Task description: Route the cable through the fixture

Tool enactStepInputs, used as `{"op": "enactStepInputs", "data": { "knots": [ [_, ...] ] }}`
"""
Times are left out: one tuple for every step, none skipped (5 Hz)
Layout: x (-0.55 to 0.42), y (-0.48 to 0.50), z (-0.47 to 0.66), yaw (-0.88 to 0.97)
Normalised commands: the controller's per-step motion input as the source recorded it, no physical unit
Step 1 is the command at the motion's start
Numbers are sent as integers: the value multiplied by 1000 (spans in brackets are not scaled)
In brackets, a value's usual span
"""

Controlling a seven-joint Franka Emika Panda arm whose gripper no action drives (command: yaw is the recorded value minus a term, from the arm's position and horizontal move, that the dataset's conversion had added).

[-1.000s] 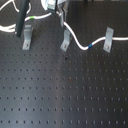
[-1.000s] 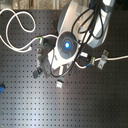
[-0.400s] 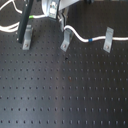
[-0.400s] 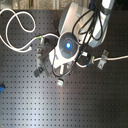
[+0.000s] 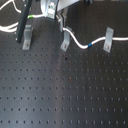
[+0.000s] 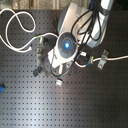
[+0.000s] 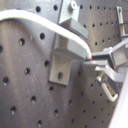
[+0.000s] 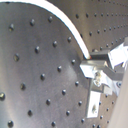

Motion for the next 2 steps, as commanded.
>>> {"op": "enactStepInputs", "data": {
  "knots": [
    [-146,176,224,140],
    [-54,124,460,0]
  ]
}}
